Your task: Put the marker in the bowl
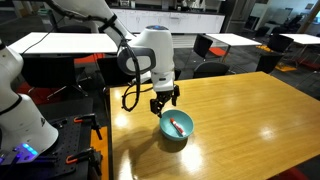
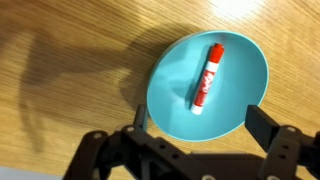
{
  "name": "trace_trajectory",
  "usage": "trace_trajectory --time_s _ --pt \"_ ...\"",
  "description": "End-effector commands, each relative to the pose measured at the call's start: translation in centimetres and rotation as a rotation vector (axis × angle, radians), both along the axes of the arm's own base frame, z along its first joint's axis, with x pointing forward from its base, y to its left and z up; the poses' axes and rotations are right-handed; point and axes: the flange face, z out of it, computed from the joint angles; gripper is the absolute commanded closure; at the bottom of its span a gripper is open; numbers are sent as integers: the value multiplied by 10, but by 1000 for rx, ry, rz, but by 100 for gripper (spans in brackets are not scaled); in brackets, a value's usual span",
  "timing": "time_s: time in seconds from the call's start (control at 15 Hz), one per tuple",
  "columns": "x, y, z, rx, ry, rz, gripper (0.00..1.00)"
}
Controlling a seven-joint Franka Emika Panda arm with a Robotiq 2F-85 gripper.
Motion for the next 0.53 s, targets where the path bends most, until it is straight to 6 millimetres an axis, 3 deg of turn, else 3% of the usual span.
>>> trace_trajectory --time_s 0.0,0.4,0.47 --pt "-39 10 26 -17 3 52 0" --pt "-78 29 39 -15 -17 170 0" --pt "-59 26 31 -15 -16 128 0"
